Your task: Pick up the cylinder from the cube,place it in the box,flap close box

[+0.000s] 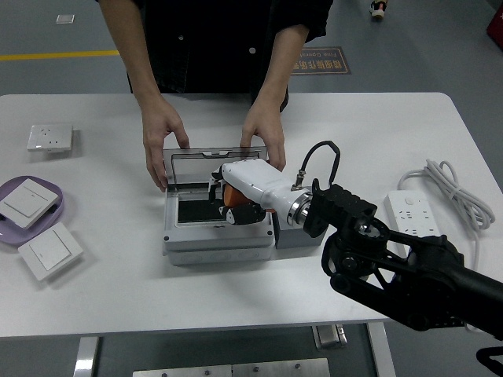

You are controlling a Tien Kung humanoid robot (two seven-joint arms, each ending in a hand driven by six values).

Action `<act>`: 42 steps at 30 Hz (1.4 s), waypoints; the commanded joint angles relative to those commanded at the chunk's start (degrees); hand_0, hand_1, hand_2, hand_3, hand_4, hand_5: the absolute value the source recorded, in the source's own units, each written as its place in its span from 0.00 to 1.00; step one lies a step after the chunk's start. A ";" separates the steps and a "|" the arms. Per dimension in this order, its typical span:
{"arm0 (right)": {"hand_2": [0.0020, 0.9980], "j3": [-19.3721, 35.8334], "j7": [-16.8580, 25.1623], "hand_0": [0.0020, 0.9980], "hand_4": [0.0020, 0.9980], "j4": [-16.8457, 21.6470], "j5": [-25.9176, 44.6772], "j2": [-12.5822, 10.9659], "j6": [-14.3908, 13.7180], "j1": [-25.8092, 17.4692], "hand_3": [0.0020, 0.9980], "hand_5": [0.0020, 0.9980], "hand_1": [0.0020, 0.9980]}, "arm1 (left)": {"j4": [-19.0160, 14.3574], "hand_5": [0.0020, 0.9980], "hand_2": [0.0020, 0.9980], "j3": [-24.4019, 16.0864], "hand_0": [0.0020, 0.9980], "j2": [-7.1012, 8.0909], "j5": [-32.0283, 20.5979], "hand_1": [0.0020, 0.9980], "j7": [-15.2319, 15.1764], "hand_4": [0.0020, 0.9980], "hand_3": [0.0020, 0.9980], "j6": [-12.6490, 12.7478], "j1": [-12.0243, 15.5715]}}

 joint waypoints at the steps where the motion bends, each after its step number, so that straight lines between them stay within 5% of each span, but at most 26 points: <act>1: 0.29 -0.71 0.49 0.04 0.00 -0.49 0.66 0.12 -0.45 0.43 0.25 0.00 0.22 | 0.01 0.25 0.63 0.02 0.61 -0.02 -0.04 0.62 0.00 0.71 0.64 0.02 0.04; 2: 0.29 -1.39 0.96 0.04 0.00 -0.89 1.19 0.27 -0.93 0.84 0.25 0.00 0.22 | 0.03 0.25 0.63 0.04 0.61 -0.04 -0.08 0.62 0.00 0.71 0.64 0.04 0.06; 3: 0.50 -2.02 1.43 0.48 0.17 -1.27 1.65 0.44 -1.42 1.24 0.48 0.00 0.51 | 0.05 0.25 0.63 0.05 0.61 -0.06 -0.10 0.62 -0.01 0.71 0.64 0.05 0.08; 8: 0.50 -3.02 3.53 0.48 0.17 -2.30 3.04 0.95 -4.05 1.96 0.48 0.00 0.51 | 0.04 0.25 0.63 -0.27 0.61 -0.34 0.17 0.62 0.01 0.71 0.64 0.05 -0.04; 9: 0.63 -3.09 3.90 0.71 0.40 -2.43 3.37 0.99 -4.45 1.99 0.67 0.07 0.66 | 0.04 0.25 0.63 -0.32 0.61 -0.40 0.22 0.62 0.02 0.71 0.64 0.05 -0.06; 14: 0.63 -3.39 5.10 0.71 0.40 -3.42 4.28 1.20 -5.26 2.12 0.67 0.07 0.66 | 0.00 0.25 0.63 -0.50 0.61 -0.50 0.41 0.62 0.06 0.71 0.64 0.06 -0.09; 15: 0.65 -3.46 5.18 0.80 0.36 -3.67 4.35 1.24 -5.20 2.12 0.69 0.22 0.68 | -0.01 0.25 0.63 -0.55 0.61 -0.48 0.48 0.62 0.06 0.71 0.64 0.06 -0.09; 20: 0.65 -3.93 4.96 0.80 0.36 -4.51 4.34 1.33 -4.23 2.02 0.69 0.22 0.68 | -0.02 0.25 0.63 -0.84 0.61 -0.31 0.76 0.62 0.04 0.71 0.64 0.05 -0.17; 21: 0.68 -3.98 4.87 0.85 0.58 -4.63 4.29 1.34 -4.06 1.99 0.70 0.33 0.72 | -0.05 0.25 0.63 -0.93 0.61 -0.30 0.87 0.62 0.04 0.71 0.64 0.04 -0.18; 32: 0.74 -3.69 5.06 0.88 0.64 -4.71 3.87 1.26 -2.69 1.52 0.78 0.30 0.74 | -0.31 0.25 0.63 -2.00 0.61 -0.34 2.10 0.62 0.14 0.71 0.64 0.02 -0.27; 33: 0.75 -3.66 5.14 0.90 0.73 -4.72 3.95 1.25 -2.62 1.49 0.83 0.28 0.75 | -0.35 0.25 0.63 -2.20 0.61 -0.34 2.32 0.62 0.16 0.71 0.64 0.01 -0.28; 38: 0.75 -3.15 5.96 0.90 0.73 -4.29 6.29 1.07 -3.40 0.82 0.83 0.28 0.75 | -0.57 0.25 0.63 -3.14 0.61 -0.41 3.33 0.62 0.20 0.71 0.64 0.01 -0.29; 39: 0.76 -2.83 6.54 0.90 0.91 -3.84 7.78 0.90 -4.11 0.39 0.84 0.35 0.75 | -0.64 0.25 0.62 -3.42 0.61 -0.45 3.63 0.62 0.21 0.70 0.64 0.00 -0.28; 42: 0.76 -1.59 9.07 0.90 0.91 -1.56 12.77 -0.02 -6.22 -1.09 0.84 0.35 0.75 | -0.87 0.25 0.62 -4.26 0.61 -0.59 4.48 0.62 0.26 0.70 0.64 -0.04 -0.21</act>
